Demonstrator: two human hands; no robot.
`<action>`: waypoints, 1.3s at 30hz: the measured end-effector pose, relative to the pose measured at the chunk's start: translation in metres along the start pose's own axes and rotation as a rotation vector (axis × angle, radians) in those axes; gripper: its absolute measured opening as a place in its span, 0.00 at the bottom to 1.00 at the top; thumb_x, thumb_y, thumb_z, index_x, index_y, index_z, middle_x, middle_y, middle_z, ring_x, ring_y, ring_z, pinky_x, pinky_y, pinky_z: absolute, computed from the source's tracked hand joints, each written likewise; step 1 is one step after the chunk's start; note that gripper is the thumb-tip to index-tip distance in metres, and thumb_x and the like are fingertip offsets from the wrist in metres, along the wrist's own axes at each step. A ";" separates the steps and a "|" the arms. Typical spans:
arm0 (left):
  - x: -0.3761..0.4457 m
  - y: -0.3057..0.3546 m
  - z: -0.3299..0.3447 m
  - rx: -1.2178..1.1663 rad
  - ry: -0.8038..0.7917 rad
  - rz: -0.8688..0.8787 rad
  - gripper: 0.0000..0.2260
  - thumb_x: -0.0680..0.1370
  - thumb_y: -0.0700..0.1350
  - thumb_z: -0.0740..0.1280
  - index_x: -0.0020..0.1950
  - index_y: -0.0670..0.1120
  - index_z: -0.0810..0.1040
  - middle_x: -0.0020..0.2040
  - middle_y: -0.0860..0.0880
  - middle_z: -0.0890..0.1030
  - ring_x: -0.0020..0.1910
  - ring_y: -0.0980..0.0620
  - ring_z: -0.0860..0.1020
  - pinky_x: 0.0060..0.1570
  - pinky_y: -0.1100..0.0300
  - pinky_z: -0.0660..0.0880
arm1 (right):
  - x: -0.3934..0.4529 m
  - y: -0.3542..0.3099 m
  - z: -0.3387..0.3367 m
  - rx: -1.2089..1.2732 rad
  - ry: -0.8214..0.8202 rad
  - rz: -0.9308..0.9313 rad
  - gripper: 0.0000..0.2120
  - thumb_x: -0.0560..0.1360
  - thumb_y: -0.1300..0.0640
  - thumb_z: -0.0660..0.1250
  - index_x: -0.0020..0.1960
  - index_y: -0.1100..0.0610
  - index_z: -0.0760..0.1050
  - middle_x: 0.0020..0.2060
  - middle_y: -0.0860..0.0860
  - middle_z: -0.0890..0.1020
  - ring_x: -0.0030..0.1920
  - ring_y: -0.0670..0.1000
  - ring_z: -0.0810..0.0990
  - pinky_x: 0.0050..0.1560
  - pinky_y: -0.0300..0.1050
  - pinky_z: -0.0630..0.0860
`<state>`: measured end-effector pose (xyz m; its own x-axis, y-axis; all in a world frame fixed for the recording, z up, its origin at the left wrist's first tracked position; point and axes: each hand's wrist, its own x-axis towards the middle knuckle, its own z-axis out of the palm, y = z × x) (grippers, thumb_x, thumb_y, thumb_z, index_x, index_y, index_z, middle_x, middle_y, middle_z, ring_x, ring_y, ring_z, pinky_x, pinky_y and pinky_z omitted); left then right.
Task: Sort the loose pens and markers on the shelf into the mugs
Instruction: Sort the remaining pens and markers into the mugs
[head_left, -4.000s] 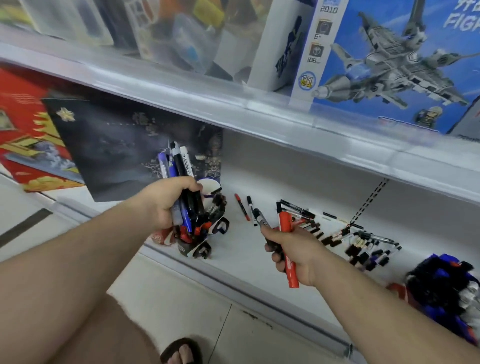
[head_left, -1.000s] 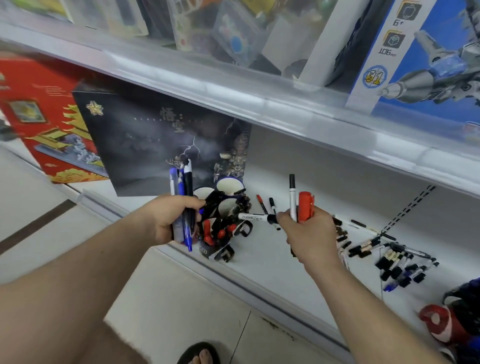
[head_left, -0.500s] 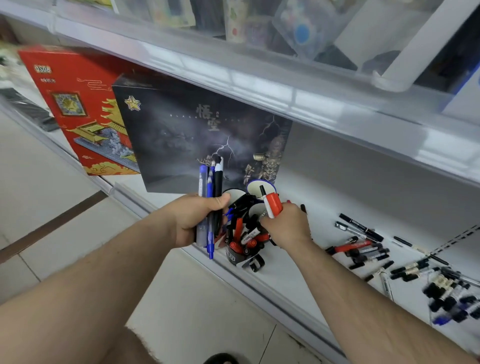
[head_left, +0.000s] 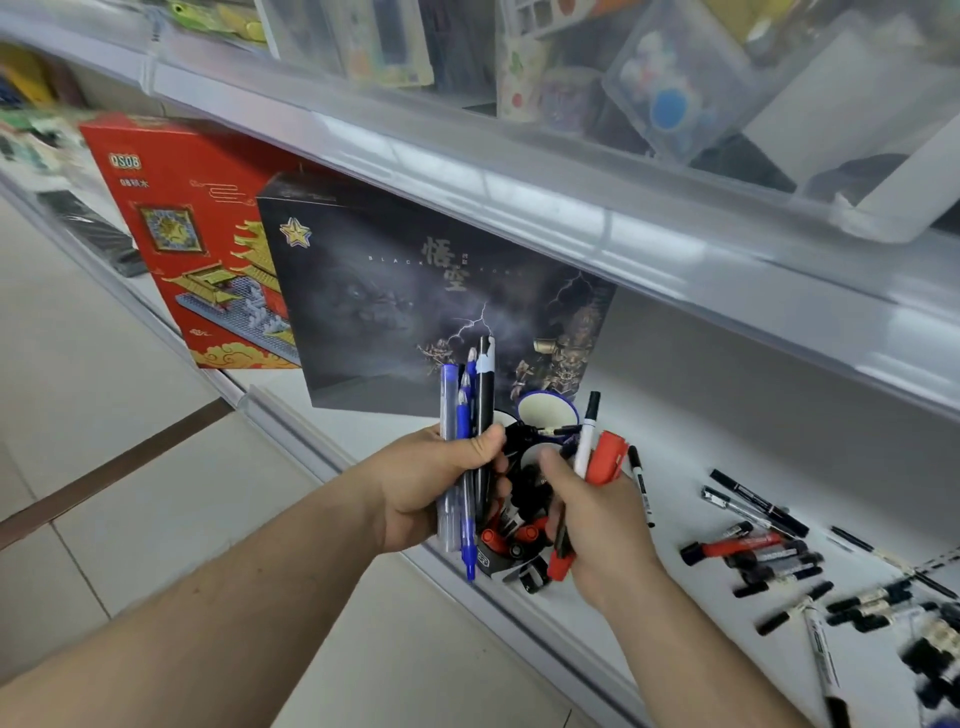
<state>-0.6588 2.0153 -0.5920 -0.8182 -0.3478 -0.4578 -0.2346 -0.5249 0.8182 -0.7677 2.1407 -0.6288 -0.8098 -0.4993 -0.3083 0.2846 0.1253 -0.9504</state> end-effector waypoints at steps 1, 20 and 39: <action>0.002 0.000 0.002 -0.034 0.010 0.023 0.14 0.68 0.52 0.71 0.43 0.43 0.77 0.37 0.45 0.79 0.34 0.50 0.78 0.35 0.59 0.78 | -0.015 -0.006 0.002 0.053 -0.046 -0.006 0.07 0.74 0.59 0.73 0.45 0.63 0.78 0.23 0.51 0.75 0.22 0.51 0.74 0.21 0.40 0.69; -0.001 0.004 0.015 -0.168 -0.047 0.048 0.12 0.73 0.40 0.68 0.55 0.40 0.83 0.51 0.37 0.82 0.43 0.41 0.83 0.51 0.44 0.79 | -0.028 -0.027 0.008 0.036 -0.077 -0.071 0.10 0.77 0.54 0.69 0.41 0.60 0.79 0.29 0.55 0.76 0.26 0.51 0.73 0.26 0.42 0.70; -0.001 0.008 -0.025 -0.157 0.363 0.067 0.10 0.79 0.30 0.63 0.55 0.40 0.79 0.48 0.43 0.86 0.46 0.44 0.83 0.42 0.51 0.80 | 0.087 -0.033 0.000 -0.572 0.085 -0.181 0.10 0.65 0.55 0.75 0.34 0.58 0.75 0.29 0.52 0.76 0.29 0.52 0.74 0.30 0.42 0.70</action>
<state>-0.6463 1.9921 -0.5934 -0.5838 -0.6225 -0.5212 -0.0809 -0.5942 0.8003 -0.8474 2.0933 -0.6244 -0.8643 -0.4886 -0.1196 -0.1634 0.4977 -0.8518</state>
